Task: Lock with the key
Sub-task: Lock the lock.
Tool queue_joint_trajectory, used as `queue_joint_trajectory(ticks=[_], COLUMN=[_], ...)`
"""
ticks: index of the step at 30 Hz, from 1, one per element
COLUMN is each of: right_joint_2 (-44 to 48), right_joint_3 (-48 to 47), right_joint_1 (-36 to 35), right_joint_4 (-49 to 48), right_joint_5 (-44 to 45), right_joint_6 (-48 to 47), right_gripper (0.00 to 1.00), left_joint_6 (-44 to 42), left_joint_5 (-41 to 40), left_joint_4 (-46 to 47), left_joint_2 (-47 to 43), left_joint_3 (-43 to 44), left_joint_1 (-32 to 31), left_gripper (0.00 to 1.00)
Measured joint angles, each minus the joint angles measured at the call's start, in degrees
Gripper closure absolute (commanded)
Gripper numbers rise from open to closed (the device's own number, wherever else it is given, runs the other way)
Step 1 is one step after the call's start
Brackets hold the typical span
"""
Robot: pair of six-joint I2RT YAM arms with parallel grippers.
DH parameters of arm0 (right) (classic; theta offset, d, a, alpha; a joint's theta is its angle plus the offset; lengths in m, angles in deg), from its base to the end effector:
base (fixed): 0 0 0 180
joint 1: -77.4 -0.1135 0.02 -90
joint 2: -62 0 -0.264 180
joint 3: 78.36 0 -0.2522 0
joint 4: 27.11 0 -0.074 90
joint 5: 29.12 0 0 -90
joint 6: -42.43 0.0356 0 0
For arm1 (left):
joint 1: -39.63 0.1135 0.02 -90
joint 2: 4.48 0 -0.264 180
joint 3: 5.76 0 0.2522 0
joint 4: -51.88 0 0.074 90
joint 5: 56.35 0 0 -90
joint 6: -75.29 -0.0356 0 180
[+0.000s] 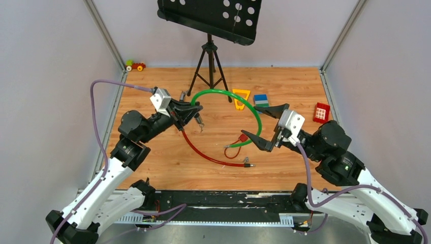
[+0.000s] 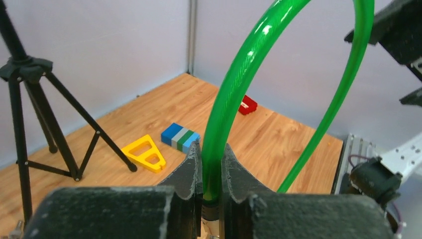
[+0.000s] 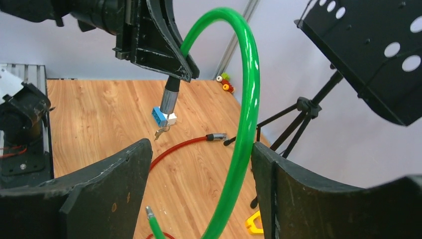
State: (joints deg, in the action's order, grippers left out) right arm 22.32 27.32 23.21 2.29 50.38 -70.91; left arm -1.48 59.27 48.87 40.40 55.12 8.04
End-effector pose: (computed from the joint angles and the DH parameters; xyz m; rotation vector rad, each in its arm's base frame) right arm 0.0725 0.1115 0.4354 -1.0566 1.0746 0.5699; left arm 0.1442 -0.1067 0.3931 0.6085 1.2972 -0.9497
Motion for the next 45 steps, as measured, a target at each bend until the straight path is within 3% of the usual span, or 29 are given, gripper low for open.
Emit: queue_joint_trajectory(ticks=[5, 13, 17, 24, 36, 45], right_joint_2=[0.13, 1.46, 1.38, -6.23, -24.09, -31.87], right_joint_3=[1.73, 4.35, 5.09, 6.67, 9.40, 7.61], right_joint_1=[0.00, 0.00, 0.02, 0.00, 0.00, 0.00], right_joint_4=[-1.95, -3.19, -5.68, -14.97, -33.53, -43.34], right_joint_5=[5.46, 21.79, 24.17, 6.78, -11.19, -21.68], right_joint_6=[4.11, 5.92, 8.61, 16.22, 27.45, 32.63], right_gripper=[0.27, 0.27, 0.30, 0.38, 0.34, 0.29], left_joint_6=[3.89, 6.05, 7.13, 6.99, 7.54, 6.56], left_joint_5=[-6.69, -24.48, -31.91, -35.15, -39.56, -25.92], left_joint_4=[-0.90, -17.57, -24.92, -30.82, -36.24, -28.26], left_joint_2=[0.28, 3.89, 6.32, 7.23, 6.91, 2.97], left_joint_3=[0.55, 11.67, 17.73, 18.95, 21.16, 17.62], left_joint_1=[-0.15, -0.22, -0.20, -0.09, -0.20, -0.15], left_gripper=[1.00, 1.00, 1.00, 1.00, 1.00, 1.00])
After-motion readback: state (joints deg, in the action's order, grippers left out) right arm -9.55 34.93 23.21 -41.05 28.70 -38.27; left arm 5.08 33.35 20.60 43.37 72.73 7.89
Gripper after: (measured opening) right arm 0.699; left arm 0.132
